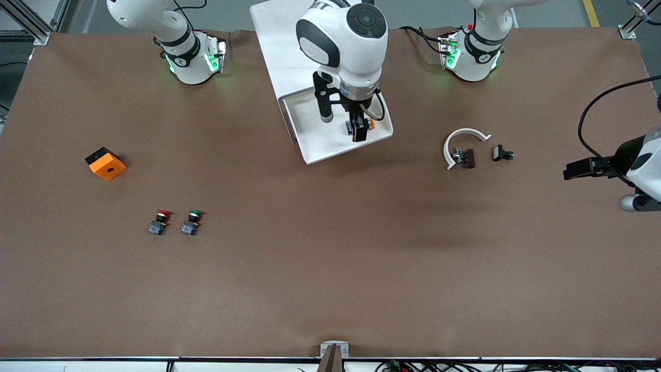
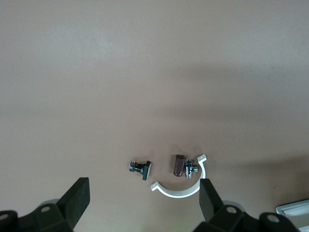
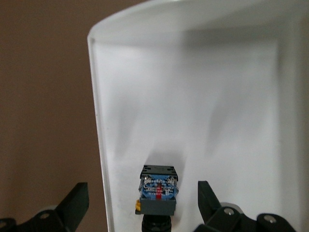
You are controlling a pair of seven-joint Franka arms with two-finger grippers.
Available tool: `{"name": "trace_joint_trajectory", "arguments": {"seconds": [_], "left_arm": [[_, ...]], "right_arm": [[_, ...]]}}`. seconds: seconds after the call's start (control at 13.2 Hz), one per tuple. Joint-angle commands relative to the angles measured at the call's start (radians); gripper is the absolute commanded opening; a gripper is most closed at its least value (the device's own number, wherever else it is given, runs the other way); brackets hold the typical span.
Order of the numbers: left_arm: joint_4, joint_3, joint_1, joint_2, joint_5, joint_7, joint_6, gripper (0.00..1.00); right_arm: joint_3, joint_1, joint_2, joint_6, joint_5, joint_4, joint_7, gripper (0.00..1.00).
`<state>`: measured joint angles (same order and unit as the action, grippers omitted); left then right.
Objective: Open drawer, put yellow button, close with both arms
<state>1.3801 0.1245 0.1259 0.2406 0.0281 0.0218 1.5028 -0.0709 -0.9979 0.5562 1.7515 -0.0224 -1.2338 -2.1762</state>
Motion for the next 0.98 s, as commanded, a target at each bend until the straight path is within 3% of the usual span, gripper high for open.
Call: {"name": "trace_joint_trajectory", "arguments": {"seconds": [0.0,0.15,0.3,0.68,0.91], "left_arm": [[0.207,0.017,0.015,-0.179,0.013,-0.017,0.124,1.00],[0.289,0.017,0.018,-0.248,0.004,-0.016,0.183,1.00],[0.293,0.024,0.009,-0.251,0.003,-0.014,0.183,1.00],[0.326,0.069,0.008,-0.186,-0.046,0.035,0.229,1.00],[0.333,0.107,-0.032,-0.124,-0.060,0.165,0.296,1.00]], "right_arm": [[0.003,0.037,-0.022,-0.069,-0.001,0.034,0.265,1.00],[0.011,0.090,-0.045,-0.090,-0.007,0.034,0.404,1.00],[0.013,0.136,-0.073,-0.131,-0.008,0.036,0.569,1.00],[0.005,0.292,-0.111,-0.251,-0.007,0.036,1.045,1.00],[0.002,0.412,-0.134,-0.300,-0.004,0.034,1.324,1.00]]}}
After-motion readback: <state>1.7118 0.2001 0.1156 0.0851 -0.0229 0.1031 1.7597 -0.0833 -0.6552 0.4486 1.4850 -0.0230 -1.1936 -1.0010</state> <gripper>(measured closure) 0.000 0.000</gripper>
